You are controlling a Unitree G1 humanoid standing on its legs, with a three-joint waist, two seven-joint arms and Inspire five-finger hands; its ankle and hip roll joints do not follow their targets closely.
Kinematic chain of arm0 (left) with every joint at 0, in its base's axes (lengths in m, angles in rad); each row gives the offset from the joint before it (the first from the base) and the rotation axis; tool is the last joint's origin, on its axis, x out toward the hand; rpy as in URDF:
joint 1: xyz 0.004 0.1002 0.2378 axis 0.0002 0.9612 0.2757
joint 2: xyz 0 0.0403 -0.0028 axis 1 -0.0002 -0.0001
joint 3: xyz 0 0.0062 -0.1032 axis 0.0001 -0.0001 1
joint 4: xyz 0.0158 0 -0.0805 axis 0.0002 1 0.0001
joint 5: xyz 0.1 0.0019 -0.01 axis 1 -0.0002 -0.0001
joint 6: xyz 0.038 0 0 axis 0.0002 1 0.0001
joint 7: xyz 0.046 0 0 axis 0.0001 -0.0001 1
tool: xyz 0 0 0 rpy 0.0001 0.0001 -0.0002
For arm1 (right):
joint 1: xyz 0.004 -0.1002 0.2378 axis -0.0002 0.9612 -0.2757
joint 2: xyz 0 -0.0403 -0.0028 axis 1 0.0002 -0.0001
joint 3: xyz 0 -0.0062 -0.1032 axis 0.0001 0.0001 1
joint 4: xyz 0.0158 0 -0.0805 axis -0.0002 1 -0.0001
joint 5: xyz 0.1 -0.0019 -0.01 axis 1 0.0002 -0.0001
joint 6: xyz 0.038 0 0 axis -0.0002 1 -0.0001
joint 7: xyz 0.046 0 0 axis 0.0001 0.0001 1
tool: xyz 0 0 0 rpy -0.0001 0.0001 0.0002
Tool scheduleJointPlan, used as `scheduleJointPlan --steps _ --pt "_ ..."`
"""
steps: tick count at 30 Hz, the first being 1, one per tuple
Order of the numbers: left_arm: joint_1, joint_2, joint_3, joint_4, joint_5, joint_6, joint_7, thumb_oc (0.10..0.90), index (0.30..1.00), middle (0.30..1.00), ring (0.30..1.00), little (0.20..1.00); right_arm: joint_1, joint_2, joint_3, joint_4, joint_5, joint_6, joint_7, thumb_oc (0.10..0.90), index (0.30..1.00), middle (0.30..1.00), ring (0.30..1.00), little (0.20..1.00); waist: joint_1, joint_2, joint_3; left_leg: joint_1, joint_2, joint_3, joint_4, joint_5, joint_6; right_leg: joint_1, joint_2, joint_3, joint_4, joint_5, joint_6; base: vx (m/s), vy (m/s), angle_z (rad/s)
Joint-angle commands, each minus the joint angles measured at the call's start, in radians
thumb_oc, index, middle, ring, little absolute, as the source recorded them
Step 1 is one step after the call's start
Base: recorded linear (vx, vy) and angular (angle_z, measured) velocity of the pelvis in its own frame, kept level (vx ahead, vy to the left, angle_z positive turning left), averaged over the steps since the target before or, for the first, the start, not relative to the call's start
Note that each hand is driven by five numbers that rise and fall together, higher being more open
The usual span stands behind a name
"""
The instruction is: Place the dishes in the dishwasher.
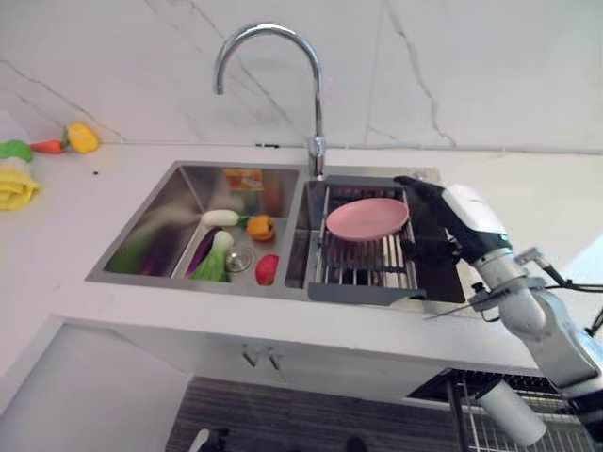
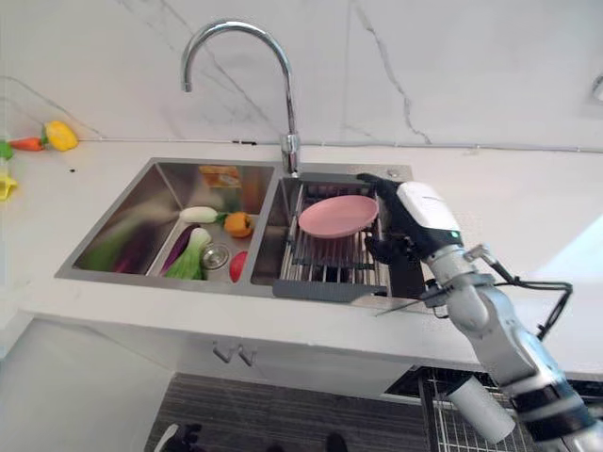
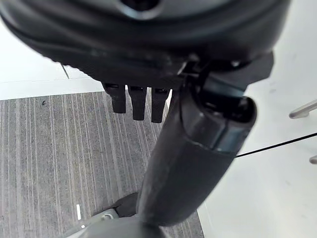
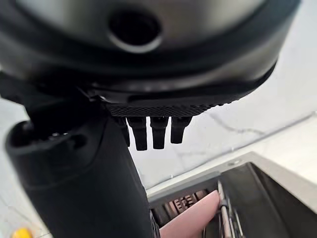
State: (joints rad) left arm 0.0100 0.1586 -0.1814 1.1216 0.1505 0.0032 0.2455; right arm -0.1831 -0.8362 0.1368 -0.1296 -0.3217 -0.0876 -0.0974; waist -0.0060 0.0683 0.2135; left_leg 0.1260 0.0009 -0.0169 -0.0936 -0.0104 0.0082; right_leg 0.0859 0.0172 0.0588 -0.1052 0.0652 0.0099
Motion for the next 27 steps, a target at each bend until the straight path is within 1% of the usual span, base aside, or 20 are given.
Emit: scheduleJointPlan --steps 1,2,3,5,6,7,9,10,11,12,13,14,15,16,19,20,22,23,24,27 --pt "-0.047 0.025 -0.071 0.099 0.029 -0.015 0.000 0.800 0.900 0.900 0.900 0.900 -0.139 -0.073 0.014 -0.013 -0.023 -0.034 -0.016 0.800 0.900 0.900 0.900 0.900 0.031 -0.047 -0.070 -0.003 -0.003 -0.036 0.006 0.025 -0.103 0.036 -0.054 -0.034 0.055 -0.116 0.092 0.02 0.005 0.07" --pt "-0.044 0.030 -0.076 0.100 0.025 -0.016 -0.006 0.800 0.900 0.900 0.900 0.900 -0.184 -0.089 0.068 0.018 -0.018 -0.032 0.007 0.800 0.900 0.900 0.900 0.900 0.041 -0.046 -0.071 -0.003 -0.001 -0.040 0.006 0.025 -0.103 0.038 -0.057 -0.040 0.054 -0.117 0.093 0.00 0.000 0.00" --pt "-0.044 0.030 -0.076 0.100 0.025 -0.016 -0.006 0.800 0.900 0.900 0.900 0.900 -0.184 -0.089 0.068 0.018 -0.018 -0.032 0.007 0.800 0.900 0.900 0.900 0.900 0.041 -0.046 -0.071 -0.003 -0.001 -0.040 0.006 0.025 -0.103 0.038 -0.057 -0.040 0.054 -0.117 0.093 0.01 0.002 0.14" --pt "-0.040 0.033 -0.081 0.095 0.021 -0.017 -0.012 0.800 0.900 0.900 0.900 0.900 -0.233 -0.107 0.124 0.056 -0.046 -0.029 0.019 0.800 0.900 0.900 0.900 0.900 0.049 -0.045 -0.070 -0.005 -0.002 -0.043 0.006 0.024 -0.104 0.041 -0.061 -0.047 0.052 -0.117 0.094 0.00 0.000 0.17" --pt "-0.040 0.032 -0.080 0.094 0.021 -0.017 -0.012 0.800 0.900 0.900 0.900 0.900 -0.238 -0.106 0.129 0.059 -0.047 -0.030 0.017 0.800 0.900 0.900 0.900 0.900 0.047 -0.045 -0.070 -0.005 -0.002 -0.043 0.006 0.024 -0.104 0.042 -0.061 -0.048 0.051 -0.117 0.094 0.00 0.005 0.09" --pt "-0.042 0.034 -0.087 0.105 0.020 -0.019 -0.014 0.800 0.900 0.900 0.900 0.900 -0.293 -0.123 0.185 0.108 -0.072 -0.027 0.028 0.800 0.900 0.900 0.900 0.900 0.054 -0.046 -0.069 -0.005 -0.002 -0.046 0.006 0.024 -0.106 0.045 -0.064 -0.054 0.049 -0.116 0.095 0.00 0.008 0.08" --pt "-0.043 0.033 -0.093 0.104 0.012 -0.021 -0.013 0.800 0.900 0.900 0.900 0.900 -0.357 -0.139 0.249 0.153 -0.107 -0.019 0.032 0.800 0.900 0.900 0.900 0.900 0.057 -0.046 -0.068 -0.005 -0.002 -0.048 0.006 0.024 -0.107 0.048 -0.066 -0.060 0.047 -0.114 0.096 0.00 0.008 0.04" --pt "-0.043 0.033 -0.099 0.107 0.003 -0.019 -0.014 0.800 0.900 0.900 0.900 0.900 -0.423 -0.151 0.316 0.211 -0.156 -0.006 0.039 0.800 0.900 0.900 0.900 0.900 0.061 -0.048 -0.068 -0.006 -0.003 -0.050 0.006 0.024 -0.109 0.051 -0.068 -0.069 0.045 -0.114 0.096 0.01 0.004 0.09" --pt "-0.043 0.031 -0.097 0.107 0.003 -0.019 -0.014 0.800 0.900 0.900 0.900 0.900 -0.429 -0.150 0.322 0.214 -0.156 -0.006 0.037 0.800 0.900 0.900 0.900 0.900 0.059 -0.047 -0.067 -0.006 -0.003 -0.051 0.006 0.024 -0.109 0.051 -0.068 -0.070 0.045 -0.114 0.096 0.00 0.006 0.16" --pt "-0.049 0.029 -0.102 0.116 0.001 -0.015 -0.014 0.800 0.900 0.900 0.900 0.900 -0.477 -0.148 0.358 0.248 -0.214 0.016 0.033 0.800 0.900 0.900 0.900 0.900 0.063 -0.048 -0.067 -0.008 -0.003 -0.052 0.006 0.025 -0.110 0.053 -0.069 -0.074 0.044 -0.114 0.097 0.00 0.005 0.19" --pt "-0.049 0.028 -0.100 0.116 0.001 -0.015 -0.014 0.800 0.900 0.900 0.900 0.900 -0.482 -0.147 0.362 0.251 -0.214 0.016 0.032 0.800 0.900 0.900 0.900 0.900 0.060 -0.048 -0.066 -0.008 -0.003 -0.052 0.006 0.025 -0.110 0.054 -0.069 -0.074 0.044 -0.114 0.097 0.00 0.005 0.17" --pt "-0.052 0.027 -0.102 0.117 -0.001 -0.013 -0.011 0.800 0.900 0.900 0.900 0.900 -0.500 -0.141 0.372 0.271 -0.242 0.031 0.026 0.800 0.900 0.900 0.900 0.900 0.062 -0.049 -0.065 -0.010 -0.003 -0.052 0.006 0.025 -0.111 0.053 -0.070 -0.076 0.044 -0.113 0.097 0.00 0.002 0.13" --pt "-0.054 0.024 -0.103 0.122 0.000 -0.011 -0.012 0.800 0.900 0.900 0.900 0.900 -0.512 -0.134 0.378 0.275 -0.272 0.037 0.025 0.800 0.900 0.900 0.900 0.900 0.061 -0.048 -0.065 -0.011 -0.003 -0.054 0.006 0.024 -0.111 0.053 -0.070 -0.078 0.043 -0.113 0.097 0.01 0.004 0.10" --pt "-0.055 0.020 -0.100 0.122 0.002 -0.006 -0.010 0.800 0.900 0.900 0.900 0.900 -0.513 -0.120 0.362 0.286 -0.327 0.063 0.012 0.800 0.900 0.900 0.900 0.900 0.063 -0.047 -0.064 -0.012 -0.003 -0.055 0.006 0.024 -0.111 0.054 -0.072 -0.083 0.043 -0.113 0.098 0.01 0.004 0.06" --pt "-0.053 0.017 -0.103 0.121 0.003 -0.004 -0.011 0.800 0.900 0.900 0.900 0.900 -0.507 -0.113 0.354 0.289 -0.357 0.072 0.007 0.800 0.900 0.900 0.900 0.900 0.065 -0.047 -0.064 -0.013 -0.003 -0.056 0.006 0.024 -0.110 0.054 -0.073 -0.084 0.042 -0.113 0.098 0.00 0.001 0.02" --pt "-0.053 0.011 -0.103 0.119 0.012 -0.002 -0.011 0.800 0.900 0.900 0.900 0.900 -0.495 -0.098 0.327 0.295 -0.400 0.096 -0.007 0.400 0.300 0.300 0.300 0.300 0.064 -0.043 -0.063 -0.014 -0.003 -0.057 0.006 0.023 -0.111 0.055 -0.075 -0.087 0.040 -0.113 0.099 0.00 0.000 0.00" --pt "-0.055 0.010 -0.120 0.113 0.041 0.000 -0.009 0.800 0.900 0.900 0.900 0.900 -0.466 -0.072 0.286 0.296 -0.426 0.110 -0.033 0.400 0.300 0.300 0.300 0.300 0.061 -0.040 -0.062 -0.014 -0.004 -0.058 0.006 0.022 -0.109 0.055 -0.077 -0.090 0.039 -0.113 0.100 0.00 0.000 0.00" --pt "-0.054 0.011 -0.123 0.113 0.041 0.001 -0.009 0.800 0.900 0.900 0.900 0.900 -0.461 -0.072 0.281 0.294 -0.427 0.110 -0.033 0.400 0.300 0.300 0.300 0.300 0.063 -0.041 -0.063 -0.014 -0.004 -0.059 0.006 0.022 -0.109 0.056 -0.077 -0.090 0.038 -0.113 0.100 0.00 0.000 0.00" --pt "-0.058 0.011 -0.123 0.113 0.061 0.003 -0.007 0.800 0.900 0.900 0.900 0.900 -0.438 -0.054 0.247 0.288 -0.444 0.121 -0.056 0.400 0.300 0.300 0.300 0.300 0.061 -0.038 -0.062 -0.015 -0.004 -0.058 0.006 0.021 -0.109 0.054 -0.079 -0.090 0.038 -0.112 0.100 0.00 0.000 0.00" --pt "-0.057 0.013 -0.117 0.112 0.077 0.005 -0.001 0.800 0.900 0.900 0.900 0.900 -0.387 -0.041 0.182 0.259 -0.473 0.133 -0.087 0.400 0.300 0.300 0.300 0.300 0.062 -0.038 -0.064 -0.015 -0.004 -0.057 0.006 0.018 -0.108 0.055 -0.079 -0.088 0.035 -0.112 0.100 0.00 -0.001 0.01"
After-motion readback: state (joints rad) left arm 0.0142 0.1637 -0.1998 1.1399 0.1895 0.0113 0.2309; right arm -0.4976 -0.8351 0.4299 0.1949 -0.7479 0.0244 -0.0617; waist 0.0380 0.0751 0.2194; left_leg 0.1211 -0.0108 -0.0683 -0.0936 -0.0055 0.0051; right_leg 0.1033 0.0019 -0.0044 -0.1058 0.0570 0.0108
